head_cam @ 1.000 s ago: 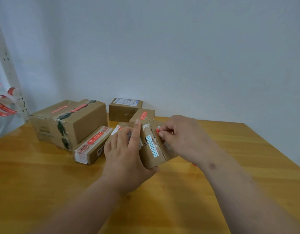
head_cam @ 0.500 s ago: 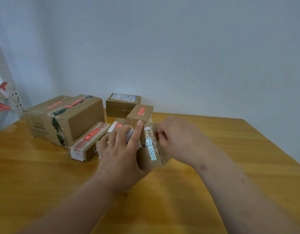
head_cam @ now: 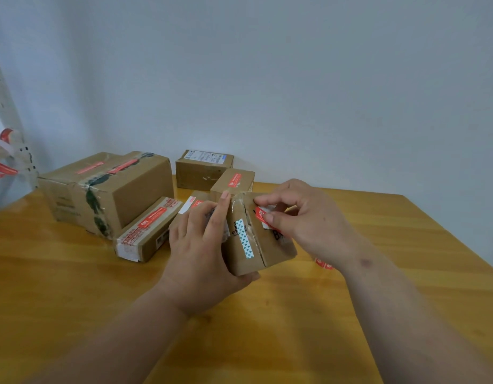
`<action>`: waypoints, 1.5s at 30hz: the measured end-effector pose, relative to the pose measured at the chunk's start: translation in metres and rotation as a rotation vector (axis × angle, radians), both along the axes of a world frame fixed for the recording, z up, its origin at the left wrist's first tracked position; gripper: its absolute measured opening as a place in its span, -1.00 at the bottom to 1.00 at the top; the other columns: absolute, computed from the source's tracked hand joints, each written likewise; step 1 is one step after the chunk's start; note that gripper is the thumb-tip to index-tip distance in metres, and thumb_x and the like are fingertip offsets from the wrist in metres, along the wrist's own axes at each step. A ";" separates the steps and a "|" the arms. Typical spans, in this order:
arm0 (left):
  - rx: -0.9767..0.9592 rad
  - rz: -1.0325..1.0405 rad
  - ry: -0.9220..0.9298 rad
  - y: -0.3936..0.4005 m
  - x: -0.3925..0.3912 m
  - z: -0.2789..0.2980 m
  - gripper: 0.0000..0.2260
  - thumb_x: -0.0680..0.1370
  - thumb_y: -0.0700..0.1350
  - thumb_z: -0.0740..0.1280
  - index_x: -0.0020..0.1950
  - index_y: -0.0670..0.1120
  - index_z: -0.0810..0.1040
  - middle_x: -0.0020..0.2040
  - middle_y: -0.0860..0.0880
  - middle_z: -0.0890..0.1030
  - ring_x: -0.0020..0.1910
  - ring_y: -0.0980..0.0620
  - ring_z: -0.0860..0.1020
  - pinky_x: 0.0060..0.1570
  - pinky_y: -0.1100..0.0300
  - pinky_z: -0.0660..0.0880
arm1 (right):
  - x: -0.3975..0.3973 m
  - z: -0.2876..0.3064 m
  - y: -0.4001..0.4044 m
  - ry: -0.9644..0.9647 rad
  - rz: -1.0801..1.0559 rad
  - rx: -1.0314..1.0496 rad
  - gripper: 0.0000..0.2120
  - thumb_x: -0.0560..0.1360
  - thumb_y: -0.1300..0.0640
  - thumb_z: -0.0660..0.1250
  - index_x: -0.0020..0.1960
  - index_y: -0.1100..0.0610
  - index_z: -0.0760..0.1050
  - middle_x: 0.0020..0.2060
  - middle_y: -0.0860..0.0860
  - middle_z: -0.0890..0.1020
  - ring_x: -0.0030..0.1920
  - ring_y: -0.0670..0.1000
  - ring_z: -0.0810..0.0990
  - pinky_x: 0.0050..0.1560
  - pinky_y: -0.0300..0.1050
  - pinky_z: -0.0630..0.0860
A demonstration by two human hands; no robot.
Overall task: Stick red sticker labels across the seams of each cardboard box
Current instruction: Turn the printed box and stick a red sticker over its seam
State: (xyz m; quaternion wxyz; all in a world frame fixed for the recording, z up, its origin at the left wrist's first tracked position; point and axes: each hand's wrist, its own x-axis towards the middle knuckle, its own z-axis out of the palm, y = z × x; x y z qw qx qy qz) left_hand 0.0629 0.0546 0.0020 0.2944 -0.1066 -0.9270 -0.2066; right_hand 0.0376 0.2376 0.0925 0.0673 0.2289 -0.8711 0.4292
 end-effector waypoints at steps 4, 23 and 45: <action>0.034 -0.004 -0.003 -0.002 0.000 0.000 0.18 0.13 0.39 0.45 0.57 0.09 -0.12 0.36 0.05 0.20 0.41 -0.05 0.19 0.39 -0.21 0.21 | -0.001 -0.003 -0.004 0.018 0.005 -0.030 -0.79 0.48 0.19 0.43 0.02 -0.09 0.67 -0.04 -0.10 0.56 -0.05 -0.13 0.55 0.07 0.03 0.55; 0.845 -0.475 -0.616 -0.024 -0.002 0.016 0.00 0.16 0.02 0.57 0.48 0.36 0.13 0.31 0.14 0.49 0.30 0.06 0.47 0.26 -0.04 0.48 | 0.002 0.017 0.018 -0.219 0.026 0.079 -0.84 0.50 0.17 0.43 0.02 -0.06 0.63 0.07 -0.14 0.68 0.02 -0.20 0.65 0.20 -0.04 0.54; 0.555 -0.211 -0.227 -0.018 -0.002 0.028 -0.05 0.19 0.49 0.33 0.45 0.05 0.23 0.29 0.18 0.25 0.31 0.26 0.27 0.20 0.36 0.32 | 0.006 0.002 -0.014 0.594 0.006 0.656 -0.88 0.40 -0.08 0.33 -0.09 -0.11 0.52 -0.20 -0.20 0.33 -0.12 0.00 0.48 0.11 0.02 0.31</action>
